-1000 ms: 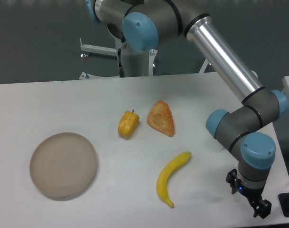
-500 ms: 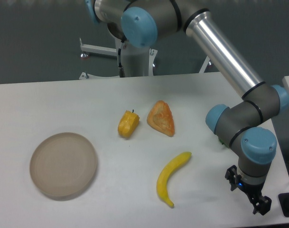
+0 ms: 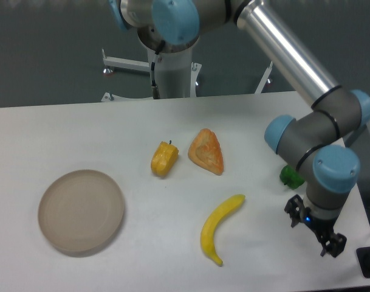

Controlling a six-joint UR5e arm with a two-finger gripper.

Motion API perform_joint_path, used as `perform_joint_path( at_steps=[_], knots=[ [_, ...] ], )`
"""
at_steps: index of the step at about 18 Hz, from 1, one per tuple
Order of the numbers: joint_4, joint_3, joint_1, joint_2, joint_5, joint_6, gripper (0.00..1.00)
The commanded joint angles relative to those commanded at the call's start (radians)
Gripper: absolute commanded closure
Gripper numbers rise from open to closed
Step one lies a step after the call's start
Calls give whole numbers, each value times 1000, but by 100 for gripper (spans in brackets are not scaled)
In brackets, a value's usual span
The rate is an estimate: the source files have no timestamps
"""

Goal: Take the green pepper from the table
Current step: 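Raise the open gripper and move it above the green pepper, then lower the open gripper onto the green pepper and close it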

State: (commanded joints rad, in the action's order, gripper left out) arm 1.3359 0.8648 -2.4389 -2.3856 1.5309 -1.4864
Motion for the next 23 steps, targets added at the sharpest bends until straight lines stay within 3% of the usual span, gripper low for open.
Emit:
perform_joint_path(
  at_steps=[5,10,13,16,18,23],
  knots=[
    [63,137,-106,108,-83,55,0],
    [132,210,-176,146,-115,95,0],
    [127,258,-223,160,-207,98,0],
    [114,313,-226,174,-210,97,0],
    [65,350,-232,181,-212,97,0],
    [29,385,-229,183,-209,90,0]
  ],
)
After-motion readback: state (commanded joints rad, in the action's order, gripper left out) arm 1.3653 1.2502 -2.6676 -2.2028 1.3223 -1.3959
